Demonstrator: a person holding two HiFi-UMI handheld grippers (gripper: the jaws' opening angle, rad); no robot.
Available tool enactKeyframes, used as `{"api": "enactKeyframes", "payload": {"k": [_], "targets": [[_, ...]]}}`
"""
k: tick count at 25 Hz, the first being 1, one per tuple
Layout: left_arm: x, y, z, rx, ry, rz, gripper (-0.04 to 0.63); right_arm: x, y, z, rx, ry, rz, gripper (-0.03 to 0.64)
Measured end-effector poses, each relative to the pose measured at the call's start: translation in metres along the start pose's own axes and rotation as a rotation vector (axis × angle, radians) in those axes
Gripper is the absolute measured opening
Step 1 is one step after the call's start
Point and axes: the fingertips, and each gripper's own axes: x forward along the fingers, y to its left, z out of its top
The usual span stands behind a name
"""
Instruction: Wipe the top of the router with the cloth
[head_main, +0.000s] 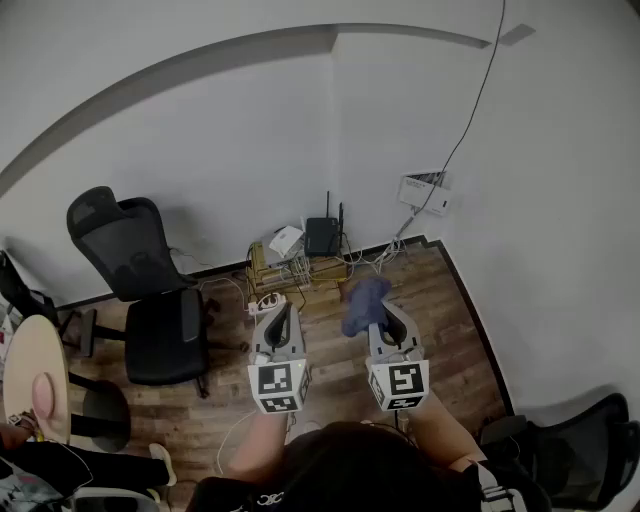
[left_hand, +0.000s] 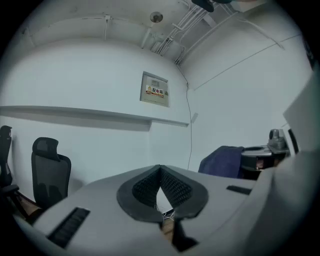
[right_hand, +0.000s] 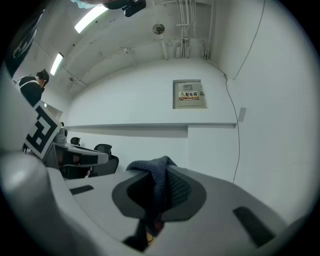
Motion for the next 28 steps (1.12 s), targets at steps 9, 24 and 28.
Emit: {"api": "enactKeyframes", "payload": {"k": [9, 24, 28], "targets": [[0.000, -0.029, -0.012, -0.008, 0.039, -0.027, 0.000, -0.012, -0.009, -0.008, 0.002, 0.011, 0.017, 0.015], [0.011, -0.073, -0.024, -0.002, 0.080, 0.001, 0.000, -0.035, -0.067, -0.025, 0.093, -0.001, 0.021, 0.017], [0.011, -0.080, -0.033, -0.016, 0.090, 0.020, 0.000, -0.041, -0.078, -0.034, 0.089, 0.000, 0.034, 0.017]]}}
